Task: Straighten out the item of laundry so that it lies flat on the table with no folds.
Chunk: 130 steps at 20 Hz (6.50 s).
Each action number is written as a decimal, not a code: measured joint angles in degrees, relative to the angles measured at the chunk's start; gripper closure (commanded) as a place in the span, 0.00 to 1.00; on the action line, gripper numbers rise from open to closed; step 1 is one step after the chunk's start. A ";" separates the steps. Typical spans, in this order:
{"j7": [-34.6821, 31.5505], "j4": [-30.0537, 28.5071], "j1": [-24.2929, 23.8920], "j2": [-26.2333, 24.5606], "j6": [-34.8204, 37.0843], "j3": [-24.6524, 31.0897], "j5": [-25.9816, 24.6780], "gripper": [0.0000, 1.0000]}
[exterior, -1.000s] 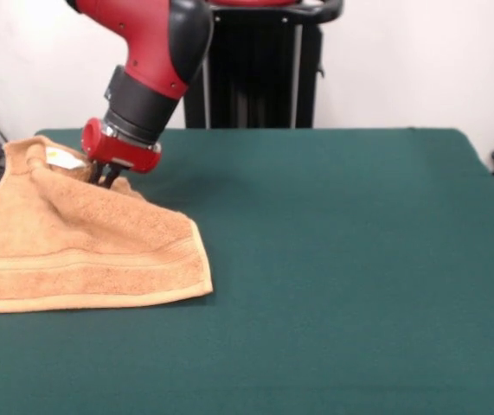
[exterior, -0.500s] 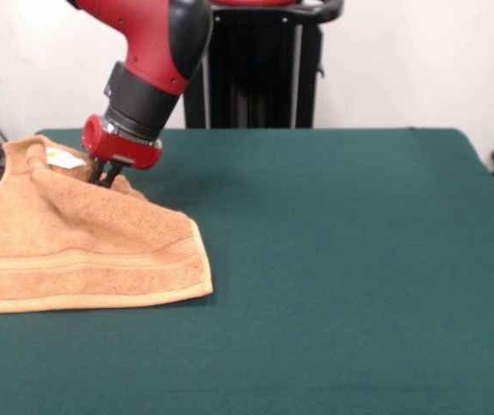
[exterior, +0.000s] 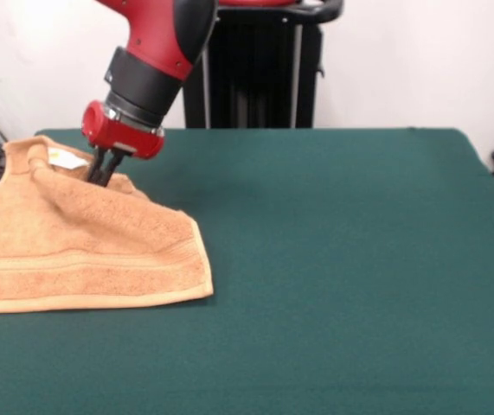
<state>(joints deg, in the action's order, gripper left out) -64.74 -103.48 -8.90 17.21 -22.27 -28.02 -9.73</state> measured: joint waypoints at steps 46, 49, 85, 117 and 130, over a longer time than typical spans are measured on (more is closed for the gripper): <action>0.00 -2.58 -9.51 11.61 25.28 13.49 -8.62 1.00; 0.00 -2.57 -9.38 11.48 26.24 13.54 -8.63 1.00; 0.00 -2.44 -4.23 10.52 26.41 8.25 -9.74 1.00; 0.00 -2.10 -4.08 5.21 17.36 6.18 -11.78 1.00; 0.00 -2.08 -3.72 4.19 15.00 4.91 -12.07 1.00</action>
<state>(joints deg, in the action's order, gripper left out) -64.74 -105.57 -12.61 21.40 -7.28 -23.11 -21.80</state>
